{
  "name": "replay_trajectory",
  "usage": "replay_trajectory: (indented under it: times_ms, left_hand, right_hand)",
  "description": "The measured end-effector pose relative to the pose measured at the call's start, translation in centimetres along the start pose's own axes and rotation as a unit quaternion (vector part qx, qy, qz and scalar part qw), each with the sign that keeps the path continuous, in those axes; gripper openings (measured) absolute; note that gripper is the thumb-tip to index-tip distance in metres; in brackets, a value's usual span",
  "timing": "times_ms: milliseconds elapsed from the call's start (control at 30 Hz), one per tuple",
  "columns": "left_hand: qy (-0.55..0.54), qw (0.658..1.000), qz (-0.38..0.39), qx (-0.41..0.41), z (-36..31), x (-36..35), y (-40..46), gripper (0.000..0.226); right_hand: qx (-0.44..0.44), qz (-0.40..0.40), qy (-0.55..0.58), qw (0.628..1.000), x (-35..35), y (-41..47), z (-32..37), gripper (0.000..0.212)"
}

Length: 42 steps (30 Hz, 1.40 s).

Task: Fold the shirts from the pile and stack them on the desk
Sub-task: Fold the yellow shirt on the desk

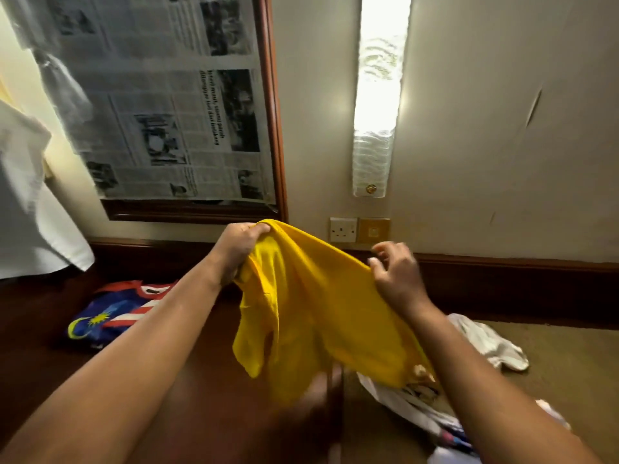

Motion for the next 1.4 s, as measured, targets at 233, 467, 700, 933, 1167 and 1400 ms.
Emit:
replay_trajectory:
  times_ms: [233, 467, 700, 933, 1167, 1400]
  left_hand:
    - [-0.002, 0.998, 0.056, 0.008, 0.4, 7.8, -1.4, 0.017]
    - [0.182, 0.975, 0.106, -0.074, 2.9, 17.5, -3.0, 0.022]
    - [0.433, 0.859, 0.196, -0.19, 4.1, 21.1, -5.0, 0.027]
    - [0.43, 0.885, 0.077, -0.161, 3.2, 26.6, -4.3, 0.026]
    - [0.603, 0.759, -0.134, -0.208, 0.8, 24.4, -7.2, 0.029]
    - [0.116, 0.952, 0.142, -0.243, -3.7, 18.3, -13.8, 0.025]
  right_hand:
    - [0.067, 0.167, 0.16, 0.971, -14.6, -8.9, 17.7, 0.031]
    - [-0.014, 0.055, 0.23, 0.972, -13.5, -5.6, 23.7, 0.032]
    - [-0.033, -0.043, 0.235, 0.97, -8.9, -2.1, 26.3, 0.017]
    - [-0.062, -0.05, 0.189, 0.979, -3.0, -2.8, 23.2, 0.021]
    - [-0.168, 0.469, 0.173, 0.85, -1.3, -10.2, 24.1, 0.045]
    - [-0.072, 0.295, 0.172, 0.937, -4.9, -9.8, 25.4, 0.026]
Point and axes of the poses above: each hand's wrist, its own y-axis towards the middle knuckle, its own x-axis out of the back of the hand, z = x × y, the point moved 2 cm from there along y, towards the middle knuckle, and after that the axes turned 3 degrees about z, right-handed, at the moved point
